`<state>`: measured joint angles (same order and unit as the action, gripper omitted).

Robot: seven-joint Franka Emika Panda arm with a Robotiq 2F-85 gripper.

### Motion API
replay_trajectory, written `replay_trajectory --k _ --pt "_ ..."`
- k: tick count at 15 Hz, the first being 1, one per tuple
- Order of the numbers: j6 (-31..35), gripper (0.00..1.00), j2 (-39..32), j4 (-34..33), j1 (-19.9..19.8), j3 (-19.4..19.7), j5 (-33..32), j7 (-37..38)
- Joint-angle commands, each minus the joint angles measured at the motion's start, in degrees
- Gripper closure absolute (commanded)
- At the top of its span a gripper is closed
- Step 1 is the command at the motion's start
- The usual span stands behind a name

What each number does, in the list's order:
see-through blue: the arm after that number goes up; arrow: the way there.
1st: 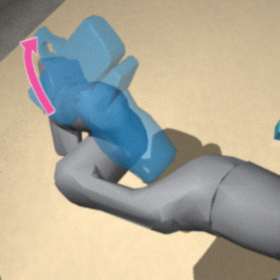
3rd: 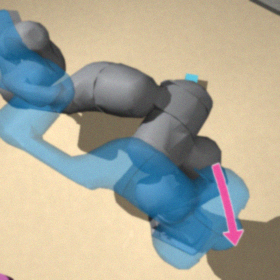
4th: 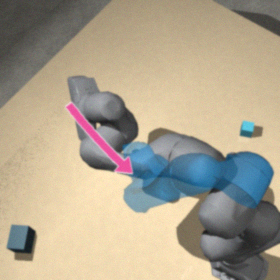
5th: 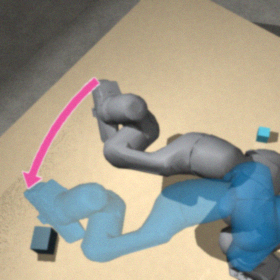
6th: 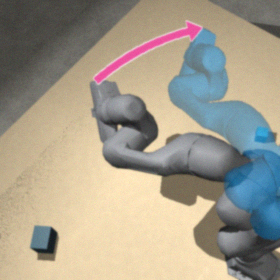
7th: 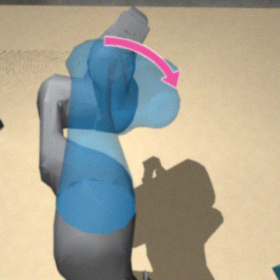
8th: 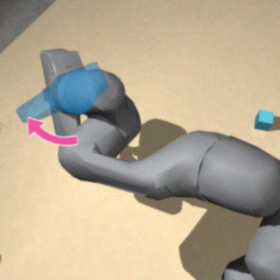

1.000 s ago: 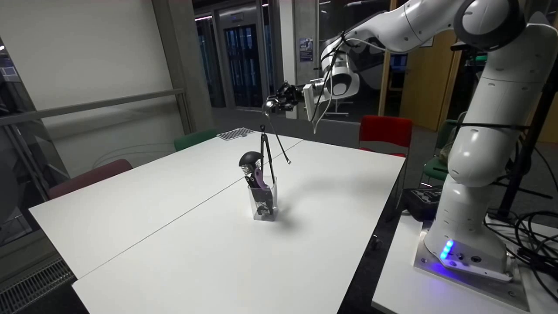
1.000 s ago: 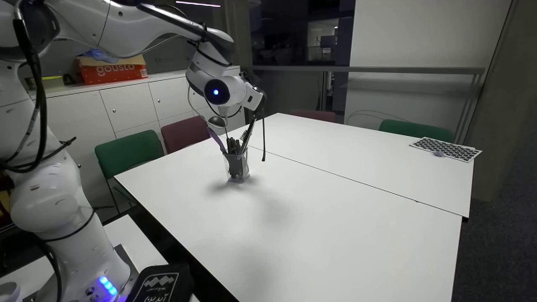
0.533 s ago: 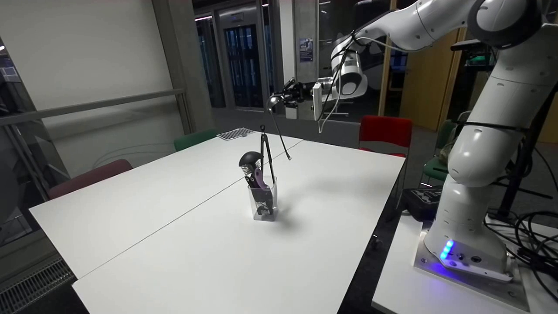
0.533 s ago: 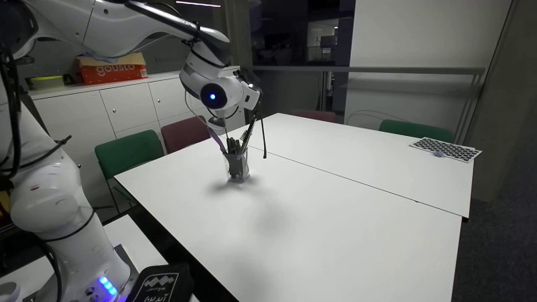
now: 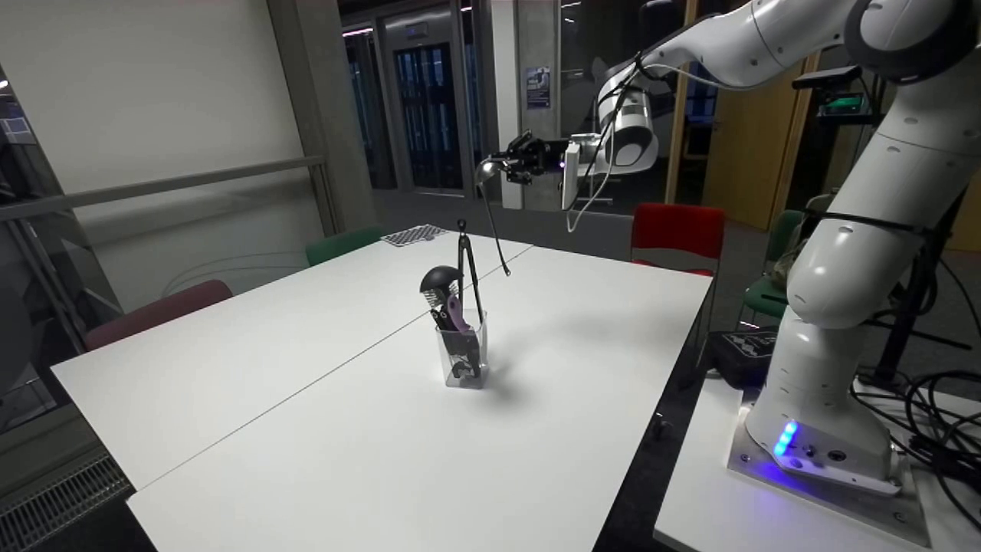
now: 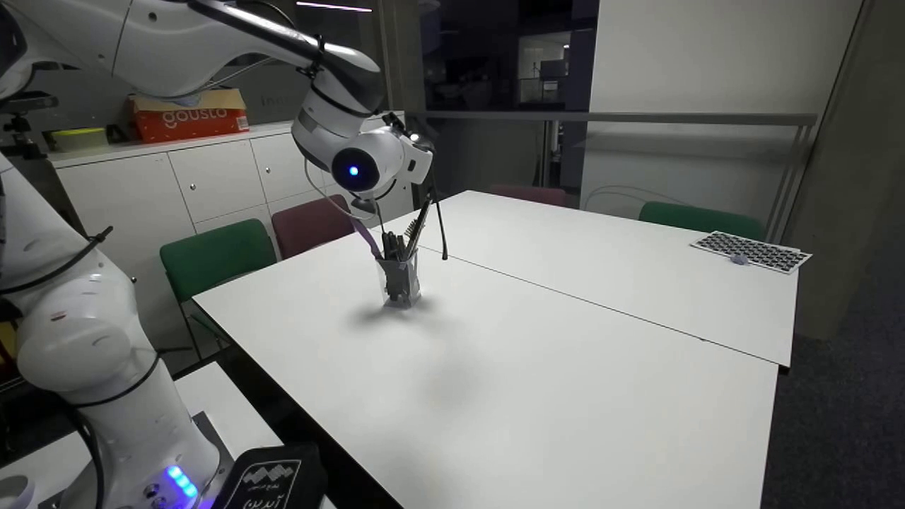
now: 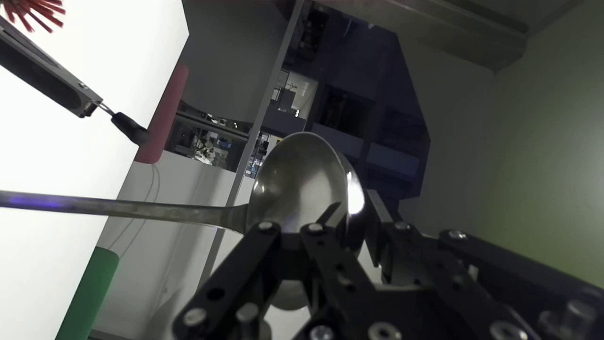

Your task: Pick up the mental object from the table and put it in the cup

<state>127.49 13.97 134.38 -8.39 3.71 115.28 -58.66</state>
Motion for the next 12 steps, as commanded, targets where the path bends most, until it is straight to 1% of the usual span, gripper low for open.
replay_trajectory --k 1,2,4,5,6,7,12 --pt "-3.86 0.98 2.75 2.62 -0.79 1.22 -0.28 -1.52" --pt "-4.08 0.98 2.76 2.67 -0.8 1.28 -0.86 -1.58" --pt "-1.87 0.98 2.28 1.91 -0.54 0.09 -10.3 0.28" --pt "-1.65 0.93 0.32 0.76 -0.28 0.58 -5.9 0.06" --pt "-1.63 0.93 0.32 0.78 -0.19 0.52 -8.36 0.18" --pt "-1.62 0.93 0.32 0.79 -0.12 0.42 -9.35 0.18" --pt "-1.6 0.93 0.32 0.8 -0.07 0.29 -9.9 0.17"
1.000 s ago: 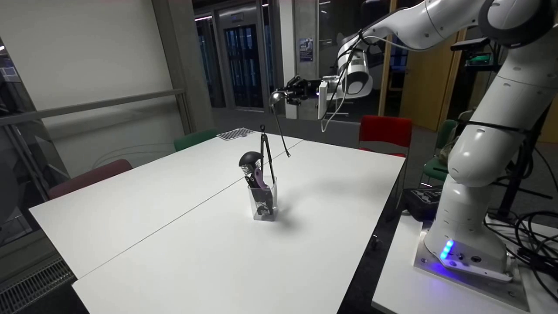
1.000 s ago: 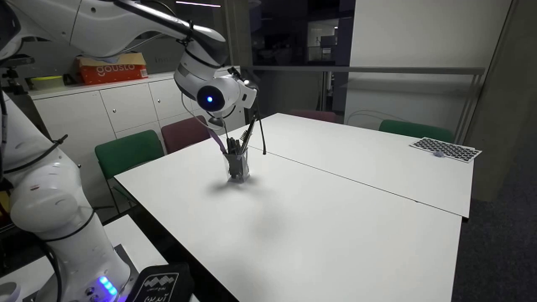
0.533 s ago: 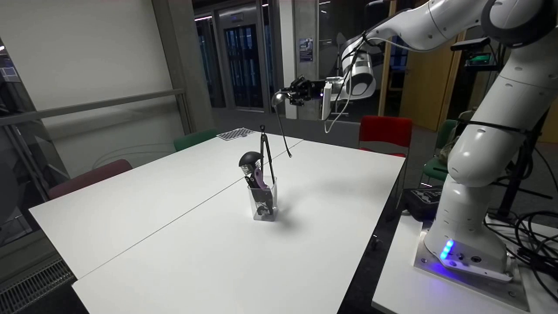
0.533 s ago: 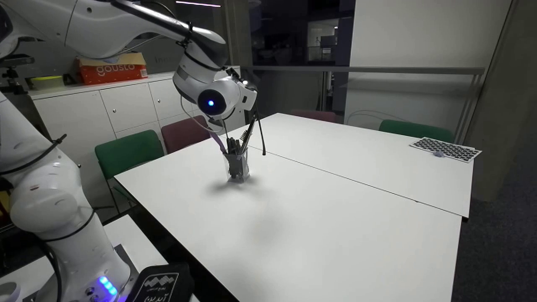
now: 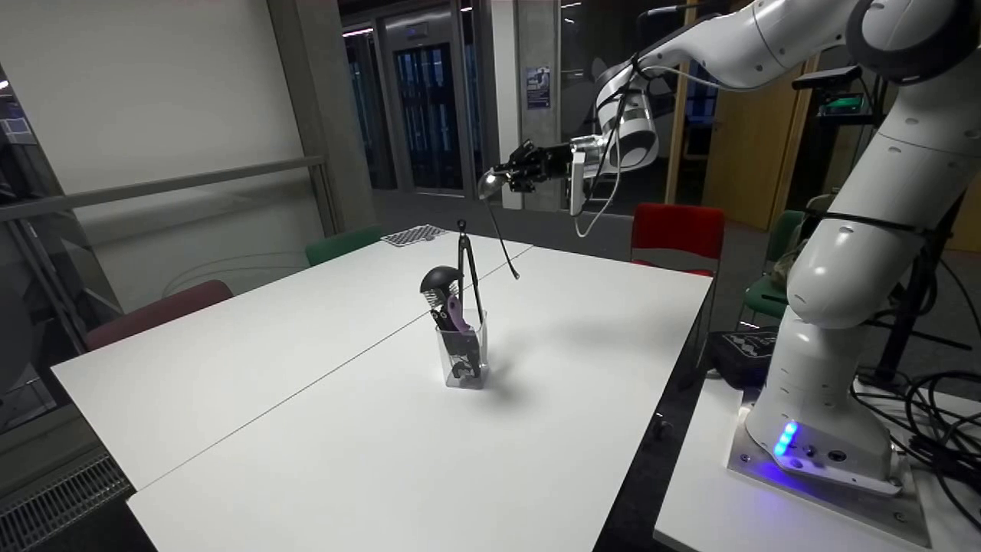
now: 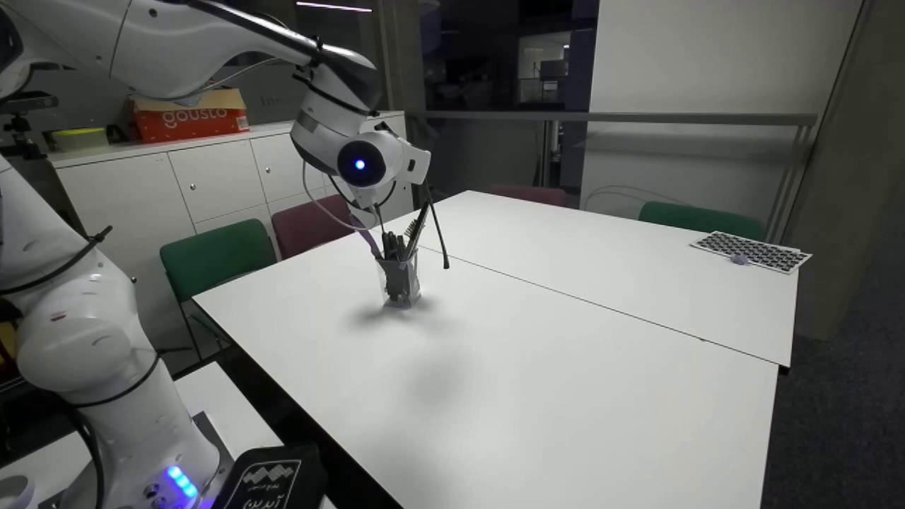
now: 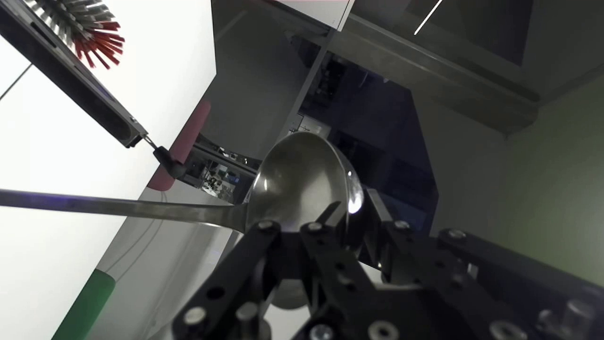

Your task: Pick up the mental object from the table and put it in the cup

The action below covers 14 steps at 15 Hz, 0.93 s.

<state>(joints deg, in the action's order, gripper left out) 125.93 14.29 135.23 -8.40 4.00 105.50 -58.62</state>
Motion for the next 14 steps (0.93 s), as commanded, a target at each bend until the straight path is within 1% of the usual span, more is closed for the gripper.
replay_trajectory --k 1,6,7,8,10,11,14 --pt "-0.05 0.93 -0.01 -0.05 -0.06 -0.01 -0.13 0.13" --pt "-0.05 0.93 -0.01 -0.05 -0.06 -0.01 -0.14 0.13" --pt "-0.05 0.98 -0.01 -0.05 -0.06 -0.01 -0.14 0.13" --pt "-0.03 0.98 0.4 0.1 0.03 -0.07 0.22 -0.15" --pt "-2.07 0.98 1.67 1.04 0.33 0.31 2.61 -1.25" --pt "-3.75 0.98 2.6 1.64 0.55 0.53 4.39 -1.88" --pt "-6.02 0.98 5.07 2.86 0.62 0.34 9.53 -2.96"
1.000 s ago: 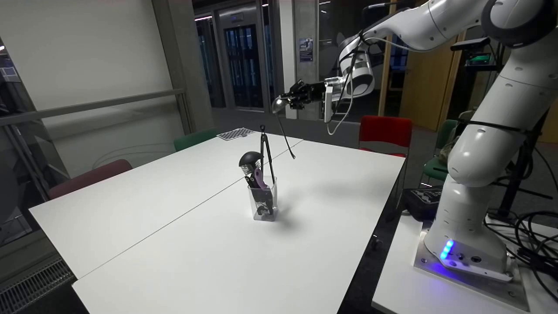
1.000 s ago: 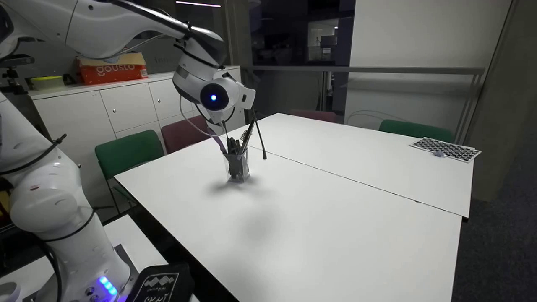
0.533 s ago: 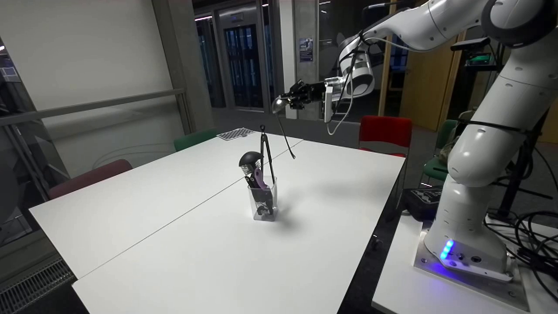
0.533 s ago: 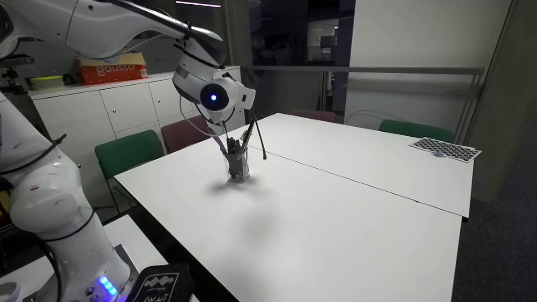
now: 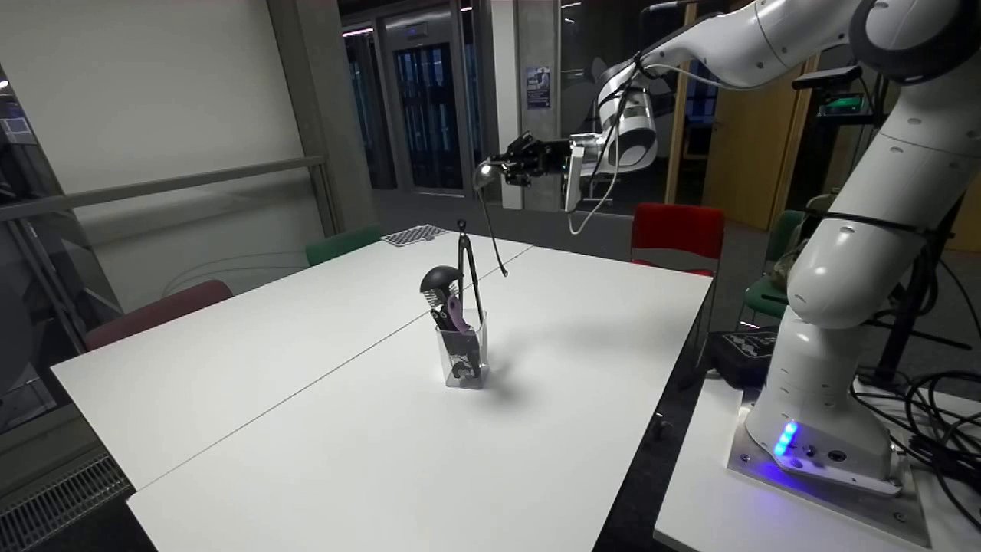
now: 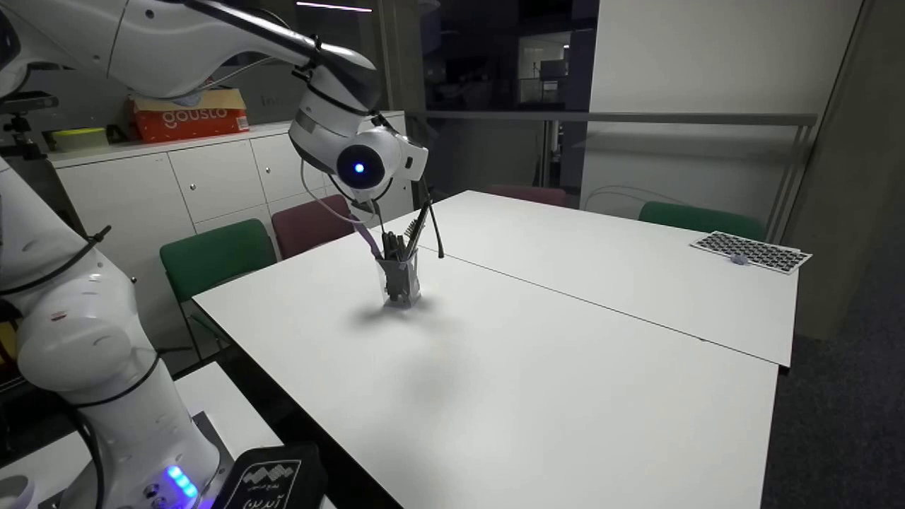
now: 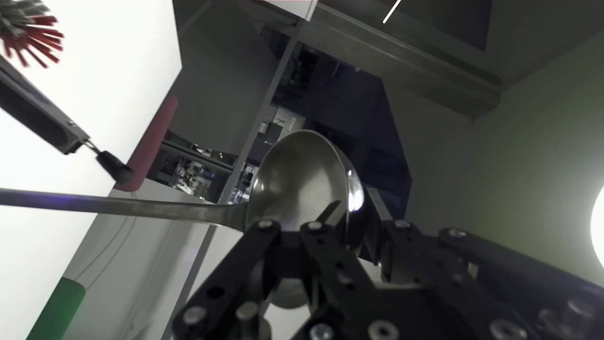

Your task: Pick up the mental object from the table and put it in the cup

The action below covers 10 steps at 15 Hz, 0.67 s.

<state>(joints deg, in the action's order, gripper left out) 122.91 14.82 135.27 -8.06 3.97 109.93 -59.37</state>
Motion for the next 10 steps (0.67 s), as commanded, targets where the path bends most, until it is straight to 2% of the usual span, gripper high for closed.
replay_trajectory --k 1,6,10 --pt "-3.94 0.98 5.3 3.2 0.24 0.35 6.47 -2.28" --pt "-9.48 0.98 7.41 4.88 0.44 -0.06 9.9 -1.52" --pt "-13.43 0.98 7.09 5.16 1.14 -1.0 9.7 -0.38"
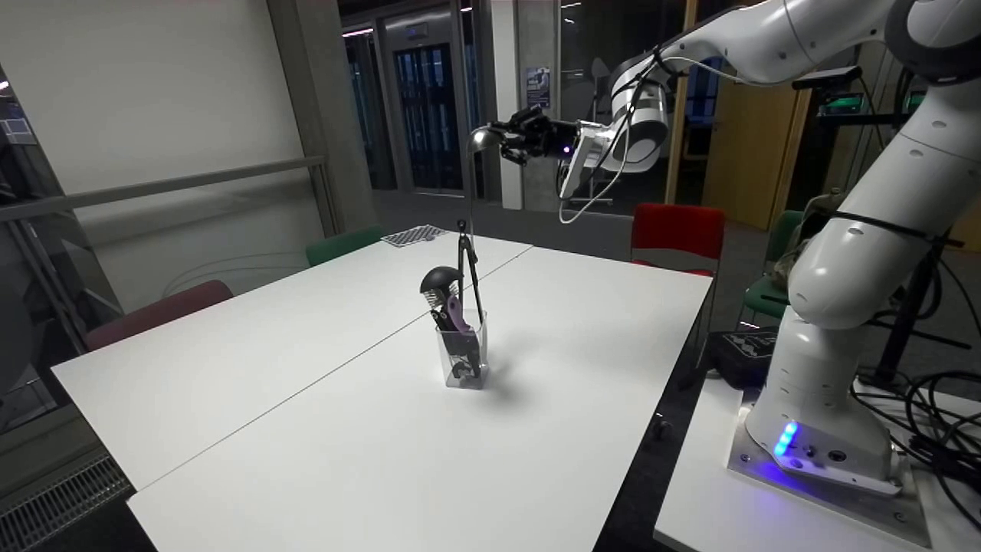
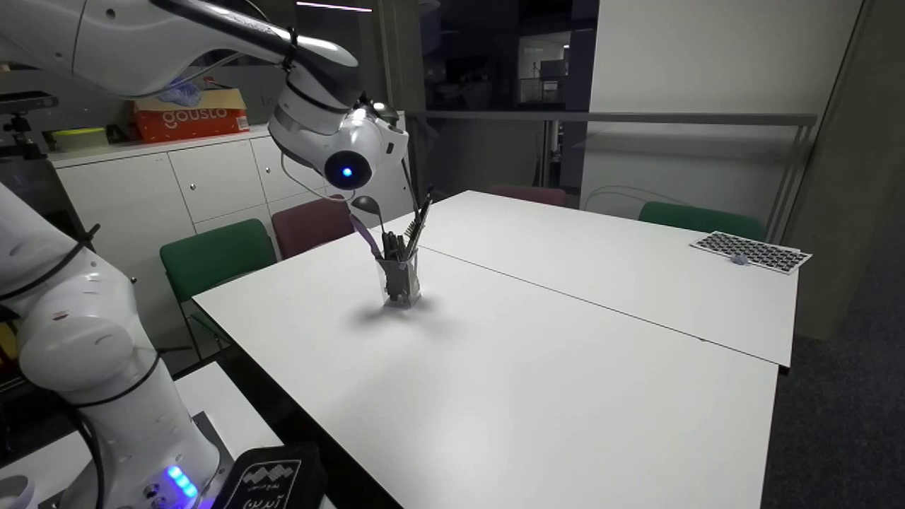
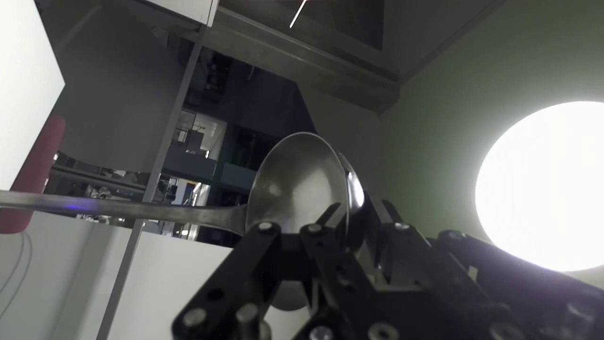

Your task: Pick up the mental object from the table and put it in the cup

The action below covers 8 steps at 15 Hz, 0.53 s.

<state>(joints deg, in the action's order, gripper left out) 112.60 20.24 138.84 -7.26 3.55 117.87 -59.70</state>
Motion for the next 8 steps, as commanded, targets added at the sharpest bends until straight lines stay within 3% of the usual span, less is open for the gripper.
replay_trajectory --k 1,8 --pt "-3.72 0.98 1.52 1.61 0.48 -0.8 1.42 0.34" --pt "-5.87 0.98 -2.79 1.06 0.12 -0.55 1.3 1.67"
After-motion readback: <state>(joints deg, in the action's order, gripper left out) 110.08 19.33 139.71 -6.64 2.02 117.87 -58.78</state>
